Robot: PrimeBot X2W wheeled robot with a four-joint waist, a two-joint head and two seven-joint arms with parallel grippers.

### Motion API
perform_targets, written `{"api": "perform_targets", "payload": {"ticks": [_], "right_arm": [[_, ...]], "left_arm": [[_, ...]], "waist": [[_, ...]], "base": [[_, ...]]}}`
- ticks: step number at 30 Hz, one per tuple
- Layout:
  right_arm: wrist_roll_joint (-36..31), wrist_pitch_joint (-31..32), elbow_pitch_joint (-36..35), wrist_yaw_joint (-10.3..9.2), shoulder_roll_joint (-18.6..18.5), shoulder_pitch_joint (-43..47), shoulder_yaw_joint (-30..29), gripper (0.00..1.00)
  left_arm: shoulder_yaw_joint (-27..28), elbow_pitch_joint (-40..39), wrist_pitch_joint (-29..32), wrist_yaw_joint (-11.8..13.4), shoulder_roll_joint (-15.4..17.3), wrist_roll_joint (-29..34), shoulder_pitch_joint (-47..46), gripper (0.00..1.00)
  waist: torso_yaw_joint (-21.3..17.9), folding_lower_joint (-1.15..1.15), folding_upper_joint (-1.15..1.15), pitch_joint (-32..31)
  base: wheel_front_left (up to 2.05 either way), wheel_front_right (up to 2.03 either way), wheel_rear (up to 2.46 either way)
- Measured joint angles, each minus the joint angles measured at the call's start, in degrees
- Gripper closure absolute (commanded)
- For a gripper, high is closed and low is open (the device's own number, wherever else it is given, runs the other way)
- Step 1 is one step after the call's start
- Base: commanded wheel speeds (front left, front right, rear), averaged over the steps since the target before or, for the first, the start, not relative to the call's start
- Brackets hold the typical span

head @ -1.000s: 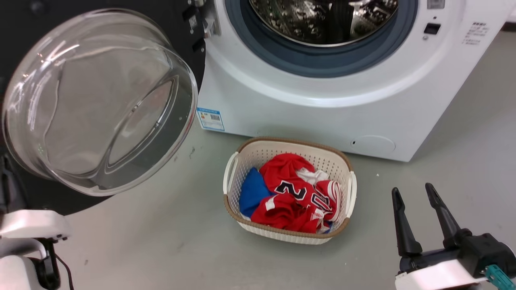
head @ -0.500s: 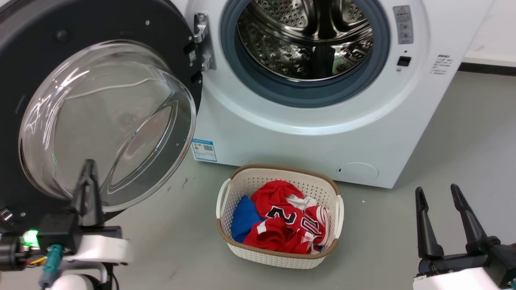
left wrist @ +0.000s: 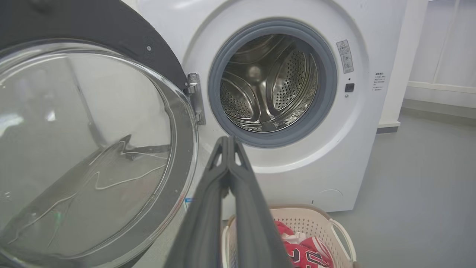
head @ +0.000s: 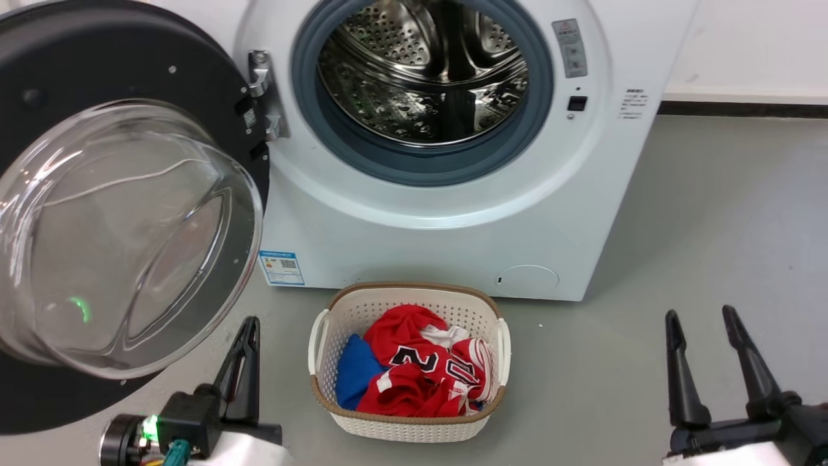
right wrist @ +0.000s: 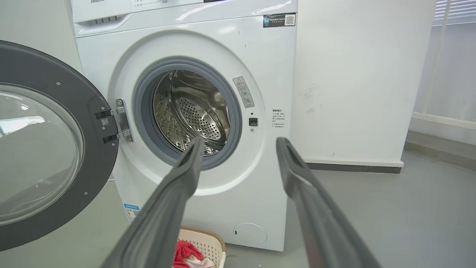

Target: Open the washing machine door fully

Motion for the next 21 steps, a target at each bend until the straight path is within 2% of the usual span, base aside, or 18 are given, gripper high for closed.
{"api": "perform_targets", "payload": {"ticks": [10,11,12,13,21], "right_arm": [[0.8,0.0,2.1,0.0,0.0,2.3,0.1,0.0],[1.0,0.0,2.2,0.0,0.0,2.6,0.1,0.0],[1.1,0.0,2.5,0.0,0.0,2.9,0.2,0.0],[1.1,0.0,2.7,0.0,0.0,3.0,0.2,0.0],[2.0,0.0,3.1,0.0,0.0,3.1,0.4,0.0]], "left_arm": [[-1.5,2.8,0.0,2.9,-0.3,-2.2,2.3,1.0],[-1.6,3.1,0.0,3.1,-0.3,-2.4,2.4,0.78],[-1.7,3.4,0.0,3.4,-0.3,-2.4,2.5,0.34],[-1.7,3.6,0.0,3.7,-0.3,-2.4,2.7,0.0],[-1.5,3.8,0.0,4.8,-0.3,-2.9,2.9,0.0]], "waist": [[-2.8,0.0,0.0,-0.6],[-2.9,0.0,0.0,-0.6],[-2.9,0.0,0.0,-0.6],[-3.0,0.0,0.0,-0.6],[-2.9,0.0,0.0,-0.6]], "base": [[0.0,0.0,0.0],[0.0,0.0,0.0],[0.0,0.0,0.0],[0.0,0.0,0.0],[0.0,0.0,0.0]]}}
